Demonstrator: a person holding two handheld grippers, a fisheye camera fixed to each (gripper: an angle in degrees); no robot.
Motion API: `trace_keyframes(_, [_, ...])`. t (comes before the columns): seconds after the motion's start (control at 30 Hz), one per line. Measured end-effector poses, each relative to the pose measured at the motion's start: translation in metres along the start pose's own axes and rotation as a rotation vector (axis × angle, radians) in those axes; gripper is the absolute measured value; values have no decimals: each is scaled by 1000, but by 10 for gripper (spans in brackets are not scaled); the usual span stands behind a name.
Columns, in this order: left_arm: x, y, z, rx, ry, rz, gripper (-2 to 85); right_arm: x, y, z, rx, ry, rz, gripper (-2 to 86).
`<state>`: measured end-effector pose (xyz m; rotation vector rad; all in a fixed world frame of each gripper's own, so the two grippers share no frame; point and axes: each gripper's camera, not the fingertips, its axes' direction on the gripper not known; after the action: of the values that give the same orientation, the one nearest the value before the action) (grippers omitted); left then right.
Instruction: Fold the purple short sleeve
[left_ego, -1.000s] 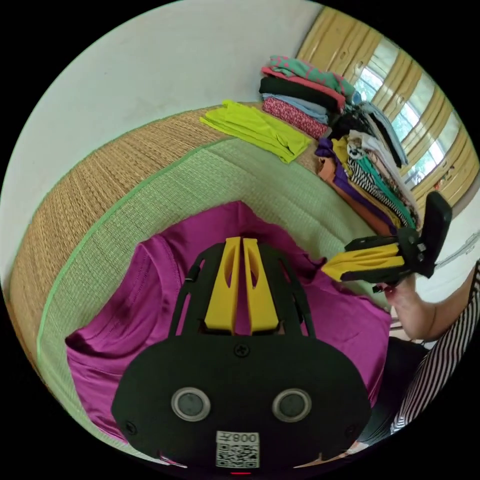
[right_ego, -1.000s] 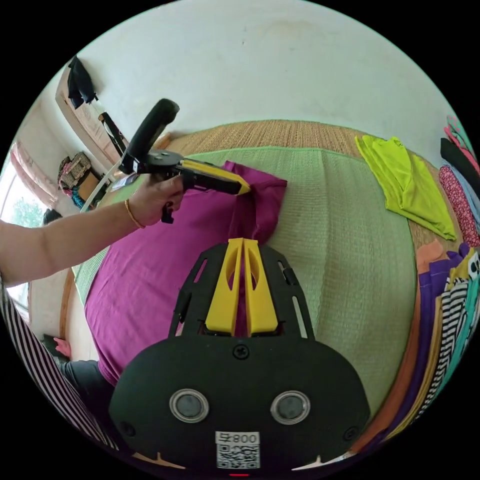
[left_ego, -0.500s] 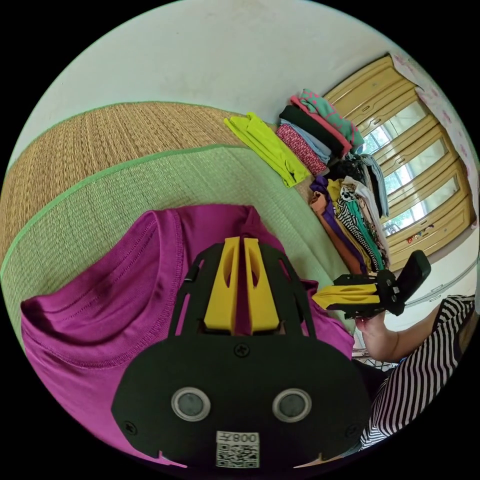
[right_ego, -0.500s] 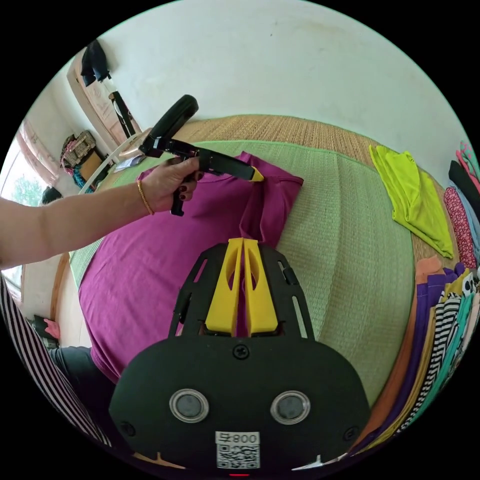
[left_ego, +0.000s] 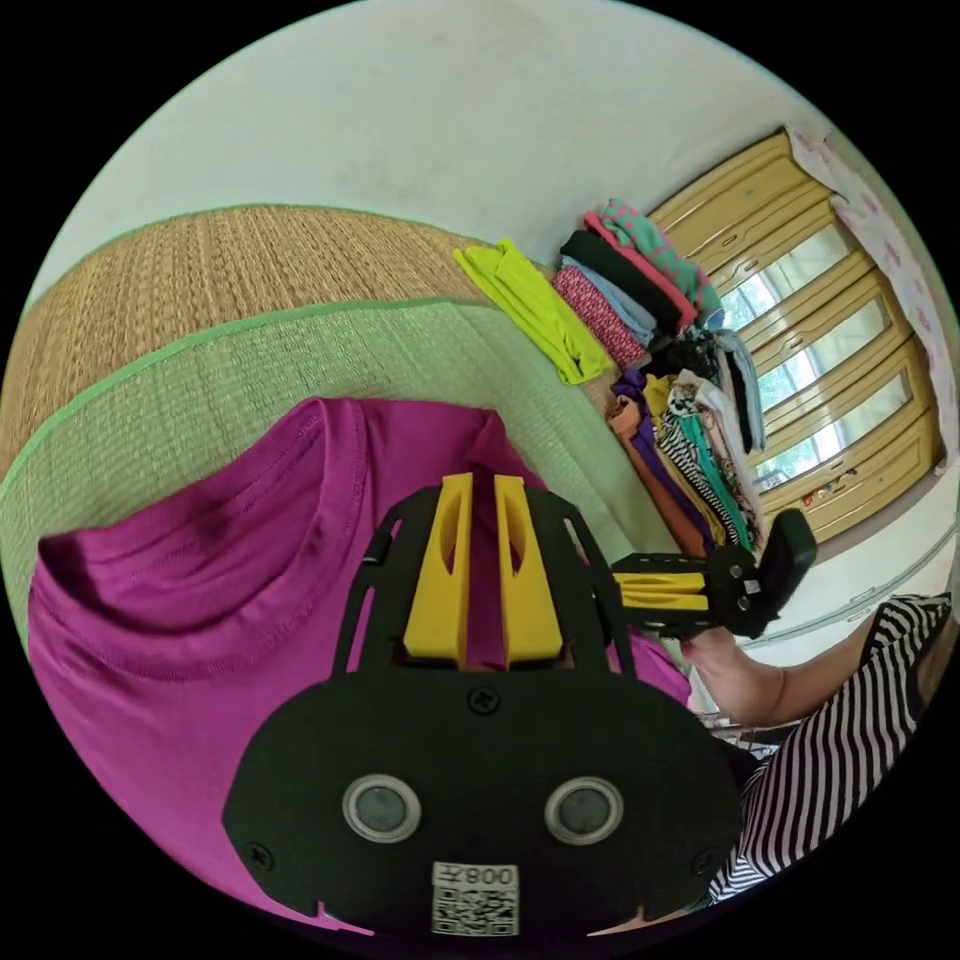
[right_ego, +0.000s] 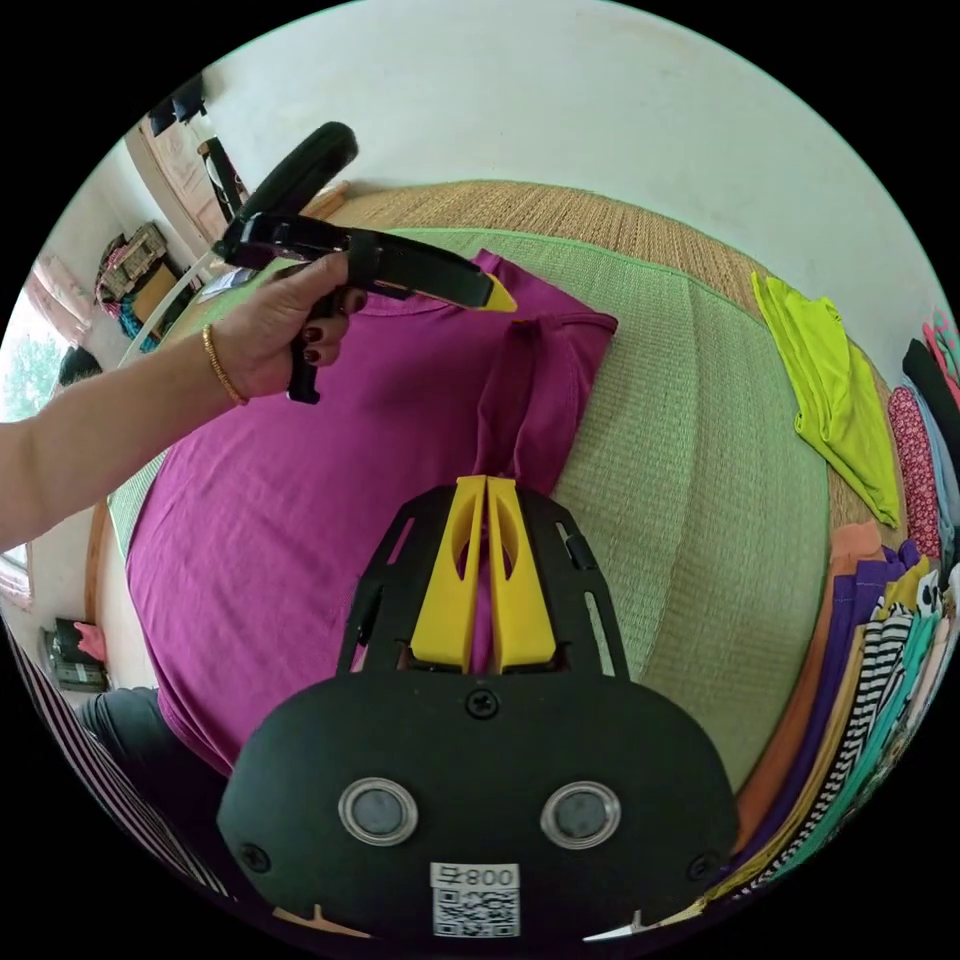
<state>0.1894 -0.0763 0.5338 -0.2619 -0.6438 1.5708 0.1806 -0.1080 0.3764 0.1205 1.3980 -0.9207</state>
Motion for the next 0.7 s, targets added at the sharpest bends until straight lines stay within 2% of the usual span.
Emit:
trace_keyframes(0.17, [8, 72, -74, 74, -2, -63, 62, -19, -7, 19, -26, 95, -52, 17])
trace_keyframes(0.27, [10, 133, -129, 99, -95, -148, 69, -29, -10, 18, 9, 172, -48, 58])
trace_keyframes(0.37, [7, 198, -188, 147, -271, -309, 77, -39, -15, 15, 55, 188, -46, 71])
trace_keyframes(0.43, [1, 247, -229, 212, -381, -463, 82, -47, -21, 13, 86, 145, -51, 72])
trace_keyframes(0.57, [-9, 296, -263, 252, -439, -608, 94, -86, -62, 24, 142, -73, -132, 75])
trace_keyframes(0.7, [-23, 327, -278, 291, -372, -699, 97, -156, -125, 61, 136, -198, -289, 76])
